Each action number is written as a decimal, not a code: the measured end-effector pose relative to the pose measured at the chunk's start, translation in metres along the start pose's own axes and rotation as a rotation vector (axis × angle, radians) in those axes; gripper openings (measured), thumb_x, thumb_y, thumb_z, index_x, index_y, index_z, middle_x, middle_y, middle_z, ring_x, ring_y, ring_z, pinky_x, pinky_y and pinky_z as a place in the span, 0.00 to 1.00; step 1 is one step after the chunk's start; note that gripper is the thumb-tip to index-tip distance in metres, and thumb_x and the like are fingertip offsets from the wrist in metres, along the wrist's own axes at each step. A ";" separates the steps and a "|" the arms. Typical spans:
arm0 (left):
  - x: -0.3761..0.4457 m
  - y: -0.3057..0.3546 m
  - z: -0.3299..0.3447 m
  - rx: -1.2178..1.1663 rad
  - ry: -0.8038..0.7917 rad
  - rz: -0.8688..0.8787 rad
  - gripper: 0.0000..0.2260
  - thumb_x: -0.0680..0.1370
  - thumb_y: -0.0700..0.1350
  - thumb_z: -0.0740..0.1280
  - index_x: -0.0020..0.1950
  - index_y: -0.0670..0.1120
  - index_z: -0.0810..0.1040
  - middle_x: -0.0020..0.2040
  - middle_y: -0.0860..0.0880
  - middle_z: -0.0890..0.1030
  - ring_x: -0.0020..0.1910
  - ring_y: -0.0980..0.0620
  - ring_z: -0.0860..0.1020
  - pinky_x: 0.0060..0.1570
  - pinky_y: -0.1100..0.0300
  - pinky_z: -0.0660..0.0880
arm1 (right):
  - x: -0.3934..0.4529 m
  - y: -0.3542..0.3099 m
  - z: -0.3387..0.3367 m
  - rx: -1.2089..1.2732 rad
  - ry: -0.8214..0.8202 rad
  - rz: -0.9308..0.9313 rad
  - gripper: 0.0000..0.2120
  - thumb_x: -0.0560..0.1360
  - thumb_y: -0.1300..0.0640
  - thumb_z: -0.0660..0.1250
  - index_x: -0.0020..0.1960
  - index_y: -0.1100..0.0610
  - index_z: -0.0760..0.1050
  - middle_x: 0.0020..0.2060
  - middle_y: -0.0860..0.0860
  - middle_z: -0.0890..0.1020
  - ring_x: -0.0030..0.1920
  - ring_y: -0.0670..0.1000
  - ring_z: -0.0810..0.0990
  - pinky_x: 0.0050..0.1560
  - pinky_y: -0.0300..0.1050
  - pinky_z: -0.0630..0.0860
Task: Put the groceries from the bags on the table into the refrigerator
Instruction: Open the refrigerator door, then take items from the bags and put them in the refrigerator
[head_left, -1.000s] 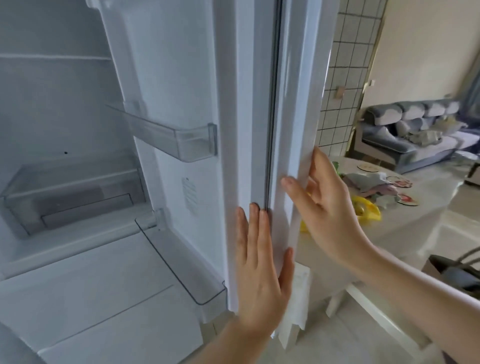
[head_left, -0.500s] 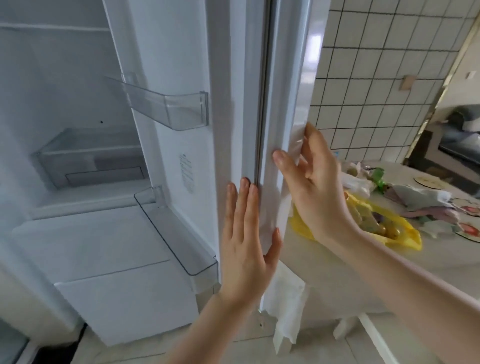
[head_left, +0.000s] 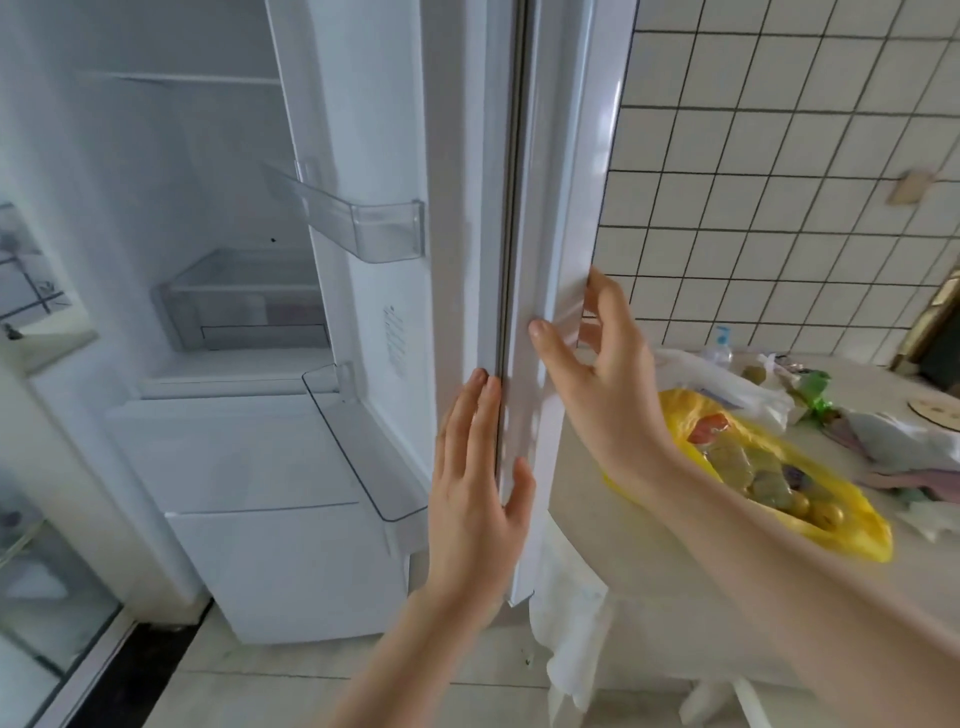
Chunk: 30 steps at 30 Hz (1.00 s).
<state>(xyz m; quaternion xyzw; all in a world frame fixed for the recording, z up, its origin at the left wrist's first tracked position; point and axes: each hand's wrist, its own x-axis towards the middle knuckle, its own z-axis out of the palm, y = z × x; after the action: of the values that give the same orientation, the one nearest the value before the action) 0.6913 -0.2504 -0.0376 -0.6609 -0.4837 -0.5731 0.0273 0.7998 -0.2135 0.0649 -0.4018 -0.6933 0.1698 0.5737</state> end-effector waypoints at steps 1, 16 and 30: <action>-0.001 -0.001 -0.001 -0.009 -0.006 -0.013 0.30 0.76 0.34 0.66 0.76 0.43 0.61 0.77 0.51 0.61 0.76 0.54 0.60 0.72 0.57 0.61 | -0.001 0.001 -0.001 -0.012 0.003 0.012 0.18 0.77 0.51 0.67 0.63 0.56 0.69 0.51 0.47 0.80 0.54 0.48 0.79 0.58 0.50 0.75; -0.039 0.004 0.010 -0.089 -0.131 -0.052 0.20 0.75 0.35 0.61 0.66 0.49 0.75 0.70 0.52 0.67 0.70 0.59 0.66 0.62 0.74 0.64 | -0.052 0.027 -0.033 -0.029 0.040 0.204 0.13 0.79 0.49 0.64 0.60 0.53 0.74 0.52 0.45 0.81 0.55 0.45 0.80 0.54 0.54 0.79; -0.124 0.062 0.082 -0.039 -0.256 -0.283 0.20 0.69 0.26 0.64 0.53 0.47 0.81 0.61 0.51 0.75 0.59 0.59 0.71 0.55 0.82 0.59 | -0.167 0.112 -0.137 0.121 0.109 0.519 0.06 0.79 0.57 0.63 0.53 0.52 0.78 0.48 0.52 0.82 0.49 0.48 0.82 0.49 0.57 0.81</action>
<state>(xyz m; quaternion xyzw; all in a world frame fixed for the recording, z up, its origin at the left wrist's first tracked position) 0.8087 -0.3103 -0.1311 -0.6542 -0.5601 -0.4918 -0.1279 0.9719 -0.3004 -0.0844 -0.5396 -0.5240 0.3302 0.5703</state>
